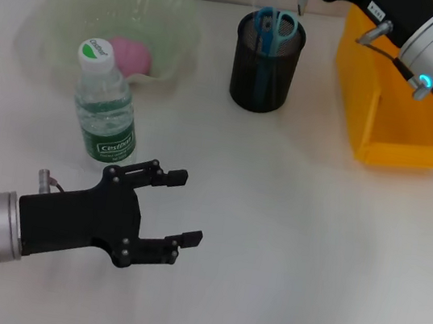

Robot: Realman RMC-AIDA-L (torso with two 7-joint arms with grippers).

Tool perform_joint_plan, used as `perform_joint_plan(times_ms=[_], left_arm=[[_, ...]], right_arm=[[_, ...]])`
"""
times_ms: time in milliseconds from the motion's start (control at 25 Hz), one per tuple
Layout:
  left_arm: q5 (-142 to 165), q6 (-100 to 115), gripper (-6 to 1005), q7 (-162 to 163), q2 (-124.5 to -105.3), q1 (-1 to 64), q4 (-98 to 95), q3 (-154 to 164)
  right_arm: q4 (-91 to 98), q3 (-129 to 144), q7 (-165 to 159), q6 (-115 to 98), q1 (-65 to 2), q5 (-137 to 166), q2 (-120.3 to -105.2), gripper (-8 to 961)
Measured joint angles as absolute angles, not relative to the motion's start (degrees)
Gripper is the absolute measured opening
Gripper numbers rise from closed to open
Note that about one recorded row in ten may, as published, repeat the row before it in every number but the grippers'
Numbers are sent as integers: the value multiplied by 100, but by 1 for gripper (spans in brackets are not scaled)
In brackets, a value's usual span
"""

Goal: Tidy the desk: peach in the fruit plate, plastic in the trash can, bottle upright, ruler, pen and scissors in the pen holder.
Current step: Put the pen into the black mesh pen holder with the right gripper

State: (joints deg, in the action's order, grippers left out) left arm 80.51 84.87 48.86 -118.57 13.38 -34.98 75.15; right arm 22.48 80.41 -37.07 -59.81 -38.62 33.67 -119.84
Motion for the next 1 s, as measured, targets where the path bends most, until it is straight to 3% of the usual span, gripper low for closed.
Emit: perform_joint_plan(times_ms=[680,1000], left_arm=[[8050,8543,797,4894,-11856,1321,-3507,7517],[8050,8543,797,4896,-11857,1341,-3507,7523]], right_arm=[[1660,8245,-3541,-5377,-4353,3360,-11988,117],[1626,8511,-3541,-5334,-4330,3361,-11988,165]])
